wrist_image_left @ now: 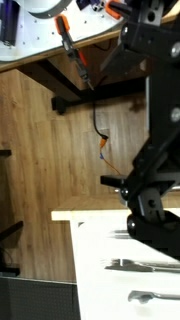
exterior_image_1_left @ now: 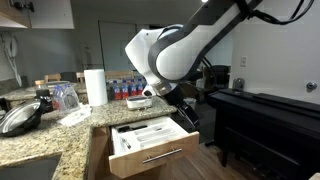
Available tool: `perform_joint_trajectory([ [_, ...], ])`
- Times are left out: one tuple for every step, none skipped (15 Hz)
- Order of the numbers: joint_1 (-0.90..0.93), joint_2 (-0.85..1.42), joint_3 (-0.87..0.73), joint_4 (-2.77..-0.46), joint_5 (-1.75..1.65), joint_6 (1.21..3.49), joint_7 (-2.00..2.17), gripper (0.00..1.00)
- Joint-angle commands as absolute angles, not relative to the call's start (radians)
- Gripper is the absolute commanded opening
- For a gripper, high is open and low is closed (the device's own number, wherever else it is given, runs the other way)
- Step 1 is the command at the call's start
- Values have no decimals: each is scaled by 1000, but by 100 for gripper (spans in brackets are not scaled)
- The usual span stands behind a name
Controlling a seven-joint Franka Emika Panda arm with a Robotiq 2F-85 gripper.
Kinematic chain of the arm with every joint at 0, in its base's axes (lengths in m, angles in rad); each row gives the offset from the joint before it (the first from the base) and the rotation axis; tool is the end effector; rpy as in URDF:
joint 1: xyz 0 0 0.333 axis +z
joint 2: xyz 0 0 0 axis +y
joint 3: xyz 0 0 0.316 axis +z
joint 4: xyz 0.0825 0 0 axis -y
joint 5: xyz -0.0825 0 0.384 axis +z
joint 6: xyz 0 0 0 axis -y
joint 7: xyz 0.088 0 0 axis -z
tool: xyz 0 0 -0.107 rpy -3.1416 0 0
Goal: Close the drawer
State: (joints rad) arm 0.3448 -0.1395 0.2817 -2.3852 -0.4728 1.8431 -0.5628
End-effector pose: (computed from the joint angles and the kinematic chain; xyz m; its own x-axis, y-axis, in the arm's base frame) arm 0.3727 0.2247 0.3548 0.1678 0.8073 -0.5658 0.9858 -0.1334 0.1020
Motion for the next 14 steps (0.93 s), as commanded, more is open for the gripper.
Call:
perform_joint_trajectory([
  [341, -173, 260, -2465, -402, 2081, -604, 100],
  [340, -186, 253, -2495, -381, 2155, -616, 100],
  [339, -197, 248, -2524, -371, 2231, -617, 100],
  [338, -201, 244, -2546, -369, 2304, -625, 100],
  [337, -206, 240, -2567, -366, 2378, -628, 100],
  [343, -209, 235, -2585, -345, 2442, -642, 100],
  [349, -223, 231, -2612, -326, 2509, -659, 100],
  [359, -242, 233, -2640, -309, 2572, -665, 100],
  [338, -170, 250, -2563, -353, 2474, -605, 100],
  [339, -175, 251, -2572, -351, 2490, -607, 100],
  [339, -175, 251, -2571, -351, 2486, -607, 100],
  [338, -172, 251, -2568, -351, 2486, -607, 100],
  [338, -170, 251, -2566, -351, 2486, -607, 100],
  [338, -170, 251, -2566, -351, 2486, -607, 100],
])
